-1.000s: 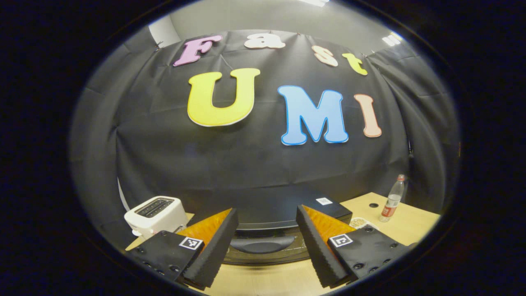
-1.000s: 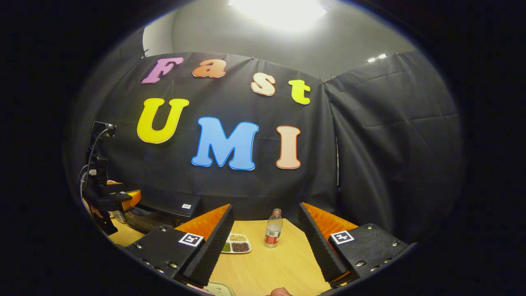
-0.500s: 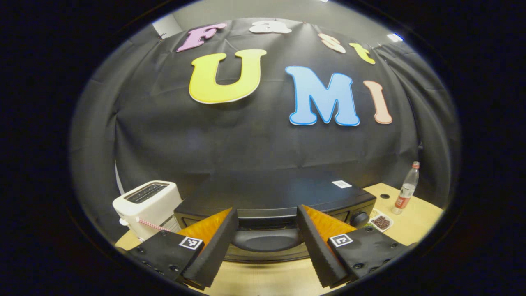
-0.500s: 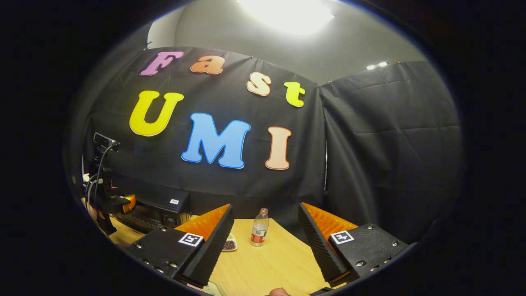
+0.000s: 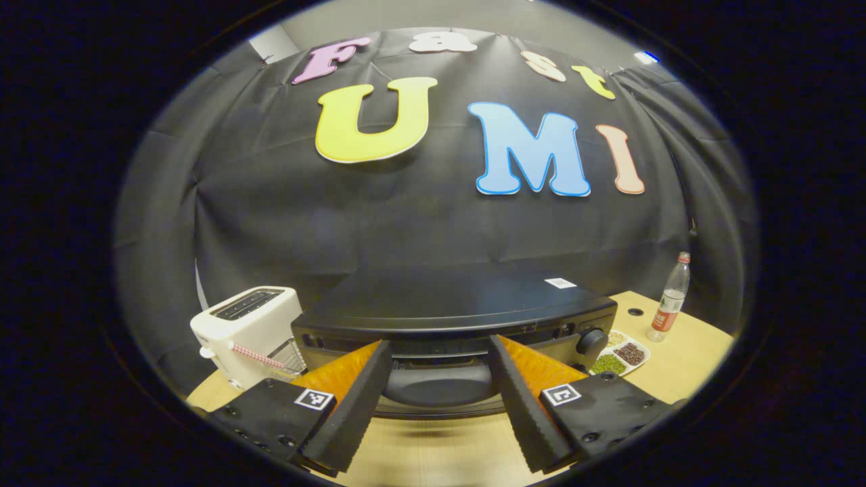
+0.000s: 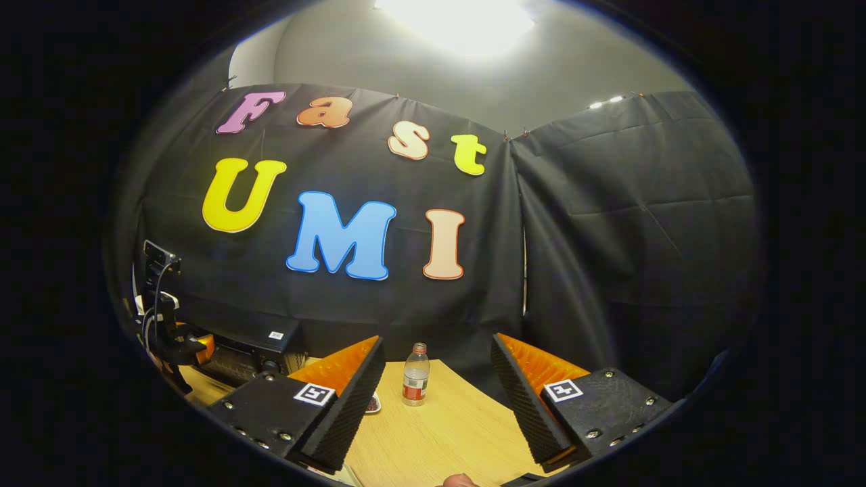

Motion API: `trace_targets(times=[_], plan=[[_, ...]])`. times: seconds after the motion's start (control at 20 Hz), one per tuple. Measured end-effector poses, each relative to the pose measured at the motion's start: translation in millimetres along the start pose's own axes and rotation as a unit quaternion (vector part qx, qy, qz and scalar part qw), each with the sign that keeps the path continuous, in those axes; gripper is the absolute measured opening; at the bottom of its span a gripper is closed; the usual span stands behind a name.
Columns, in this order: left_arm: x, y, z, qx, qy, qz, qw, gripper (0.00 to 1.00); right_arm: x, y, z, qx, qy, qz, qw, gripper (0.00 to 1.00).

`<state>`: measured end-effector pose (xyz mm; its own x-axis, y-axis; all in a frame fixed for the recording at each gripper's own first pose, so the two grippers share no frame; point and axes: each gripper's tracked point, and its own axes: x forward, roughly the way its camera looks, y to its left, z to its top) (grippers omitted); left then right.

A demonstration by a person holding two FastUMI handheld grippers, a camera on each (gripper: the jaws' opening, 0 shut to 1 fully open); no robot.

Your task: Open the electric oven with the left hand, put the food in, and close the electric oven.

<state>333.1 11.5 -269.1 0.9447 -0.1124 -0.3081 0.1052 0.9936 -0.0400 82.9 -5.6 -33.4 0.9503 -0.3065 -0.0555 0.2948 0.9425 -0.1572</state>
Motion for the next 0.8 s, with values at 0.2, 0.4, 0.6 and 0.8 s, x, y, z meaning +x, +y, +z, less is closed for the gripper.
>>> trace_targets(times=[0.2,0.4,0.6,0.8], plan=[[-25,-1,-17,0.000,0.010,0.013,1.000,0.96,-2,-4,-2,0.007,0.002,0.017,1.000,0.97],[-44,-3,-36,0.002,0.023,0.020,1.000,1.00,-4,-14,-3,0.009,0.004,0.028,1.000,0.97],[-61,-5,-55,-0.002,0.036,0.026,0.999,1.00,-7,-23,-10,0.014,0.011,0.034,0.999,0.97],[-70,-8,-70,0.008,0.041,0.035,0.999,1.00,-11,-34,-14,0.032,0.022,0.033,0.999,0.97]])
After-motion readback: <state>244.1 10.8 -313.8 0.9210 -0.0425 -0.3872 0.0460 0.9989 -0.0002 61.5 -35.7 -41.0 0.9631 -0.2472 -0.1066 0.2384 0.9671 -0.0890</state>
